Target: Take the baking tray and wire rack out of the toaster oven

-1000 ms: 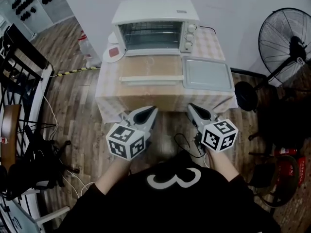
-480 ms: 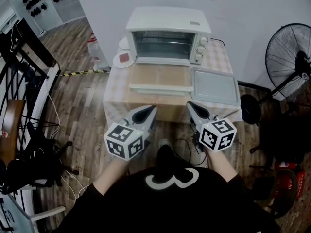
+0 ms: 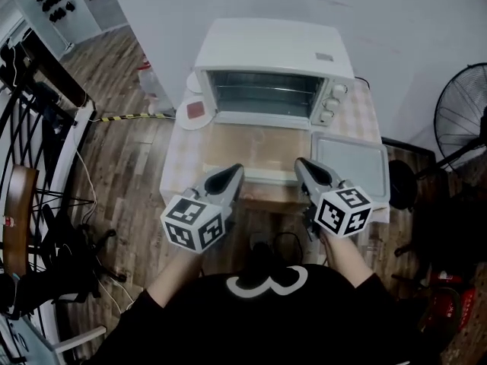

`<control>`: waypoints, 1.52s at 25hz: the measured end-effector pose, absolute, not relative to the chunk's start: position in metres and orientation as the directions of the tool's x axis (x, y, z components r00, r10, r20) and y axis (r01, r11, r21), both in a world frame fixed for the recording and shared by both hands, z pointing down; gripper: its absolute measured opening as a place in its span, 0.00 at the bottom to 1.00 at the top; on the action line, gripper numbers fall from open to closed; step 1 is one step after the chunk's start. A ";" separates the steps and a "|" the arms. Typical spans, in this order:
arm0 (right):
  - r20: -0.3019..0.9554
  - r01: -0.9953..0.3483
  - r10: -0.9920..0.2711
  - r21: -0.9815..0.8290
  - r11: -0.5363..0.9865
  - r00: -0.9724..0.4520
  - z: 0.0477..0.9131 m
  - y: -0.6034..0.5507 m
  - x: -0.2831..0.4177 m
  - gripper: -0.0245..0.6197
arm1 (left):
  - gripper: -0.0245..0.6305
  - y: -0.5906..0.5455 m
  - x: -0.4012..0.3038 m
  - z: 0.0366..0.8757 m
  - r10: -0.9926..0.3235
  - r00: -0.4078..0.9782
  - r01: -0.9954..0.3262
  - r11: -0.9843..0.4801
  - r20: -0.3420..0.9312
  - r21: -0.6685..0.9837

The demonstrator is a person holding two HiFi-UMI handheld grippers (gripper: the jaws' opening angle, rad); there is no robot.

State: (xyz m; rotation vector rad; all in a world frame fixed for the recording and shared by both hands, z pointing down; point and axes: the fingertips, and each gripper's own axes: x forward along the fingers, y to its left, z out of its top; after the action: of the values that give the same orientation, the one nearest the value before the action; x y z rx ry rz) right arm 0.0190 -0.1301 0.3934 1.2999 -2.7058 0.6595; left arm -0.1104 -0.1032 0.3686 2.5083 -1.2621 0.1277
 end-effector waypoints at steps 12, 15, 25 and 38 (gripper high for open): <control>0.287 -0.770 -0.721 -0.351 0.533 -0.630 0.416 -0.253 0.018 0.04 | 0.05 -0.230 -0.107 0.391 -0.768 0.584 -0.808 -0.523 0.263 0.270; 0.289 -0.775 -0.727 -0.352 0.525 -0.623 0.419 -0.270 0.022 0.04 | 0.05 -0.246 -0.102 0.397 -0.765 0.585 -0.809 -0.523 0.271 0.268; 0.265 -0.722 -0.711 -0.506 0.472 -0.651 0.434 -0.292 0.020 0.04 | 0.05 -0.274 -0.099 0.413 -0.741 0.616 -0.770 -0.494 0.268 0.404; 0.046 -0.441 -0.806 -0.854 0.274 -0.590 0.431 -0.343 0.022 0.25 | 0.30 -0.339 -0.118 0.406 -0.761 0.647 -0.500 -0.380 0.044 0.778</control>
State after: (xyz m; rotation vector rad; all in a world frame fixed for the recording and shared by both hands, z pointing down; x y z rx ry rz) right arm 0.0219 -0.3431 0.4310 1.4663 -2.8003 1.6213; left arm -0.1179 -0.3387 0.4056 2.0601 -0.9790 -0.4131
